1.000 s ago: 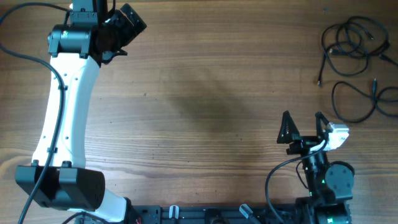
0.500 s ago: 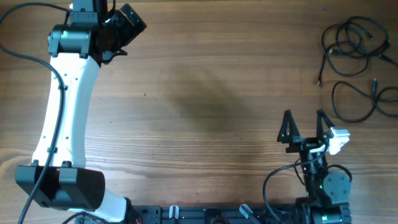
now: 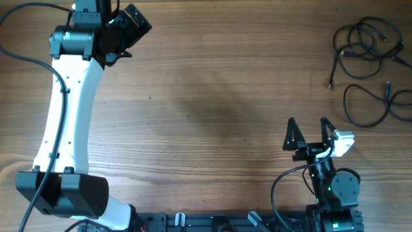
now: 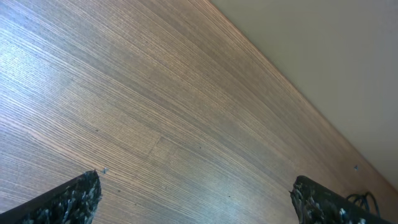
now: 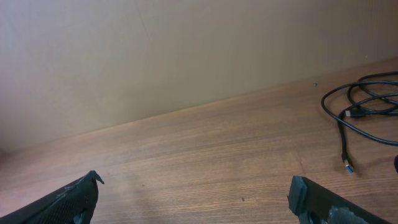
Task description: Untangle cables
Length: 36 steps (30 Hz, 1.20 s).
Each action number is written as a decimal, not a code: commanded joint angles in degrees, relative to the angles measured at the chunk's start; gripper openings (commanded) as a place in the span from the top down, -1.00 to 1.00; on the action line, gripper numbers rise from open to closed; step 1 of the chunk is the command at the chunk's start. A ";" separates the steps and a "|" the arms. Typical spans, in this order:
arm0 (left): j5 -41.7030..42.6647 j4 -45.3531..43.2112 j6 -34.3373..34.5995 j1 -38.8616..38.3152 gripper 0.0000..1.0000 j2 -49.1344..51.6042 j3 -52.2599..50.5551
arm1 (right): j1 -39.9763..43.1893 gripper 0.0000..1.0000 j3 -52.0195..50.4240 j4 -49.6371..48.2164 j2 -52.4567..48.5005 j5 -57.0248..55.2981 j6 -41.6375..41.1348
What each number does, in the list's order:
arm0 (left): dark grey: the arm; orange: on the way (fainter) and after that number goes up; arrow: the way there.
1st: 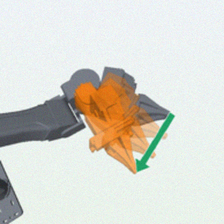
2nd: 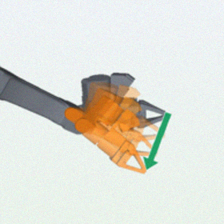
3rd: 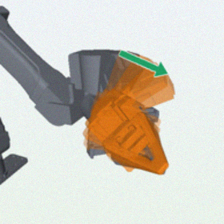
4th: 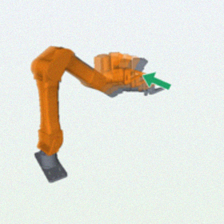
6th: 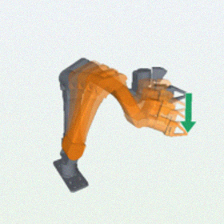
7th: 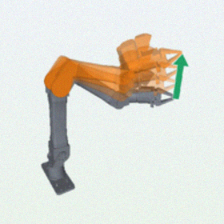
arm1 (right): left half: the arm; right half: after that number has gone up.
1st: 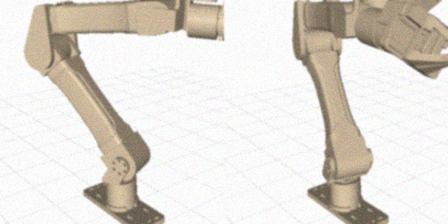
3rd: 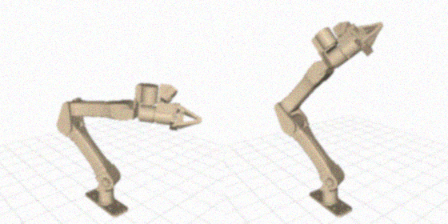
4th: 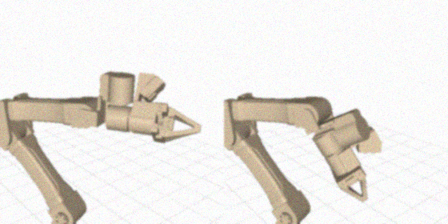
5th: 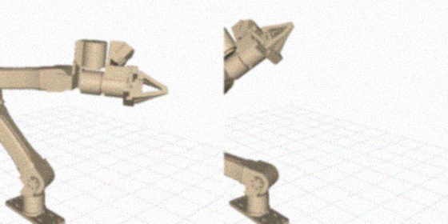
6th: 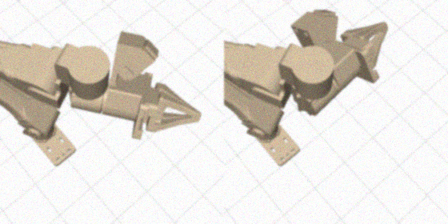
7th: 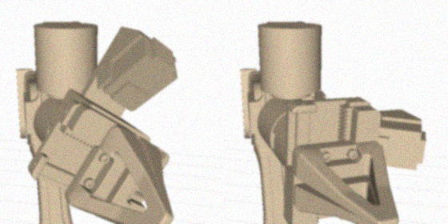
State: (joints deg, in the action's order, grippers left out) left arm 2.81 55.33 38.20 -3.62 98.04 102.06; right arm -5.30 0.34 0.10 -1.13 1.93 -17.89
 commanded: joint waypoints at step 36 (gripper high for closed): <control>-5.27 -2.01 -0.46 2.95 -1.00 -32.96 -28.15 | 0.39 -1.00 -0.02 -0.15 -0.26 1.11 -0.31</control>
State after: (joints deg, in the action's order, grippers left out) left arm 0.62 53.76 38.22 -2.79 72.55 85.12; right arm -5.30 0.34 0.14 -1.28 2.13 -17.91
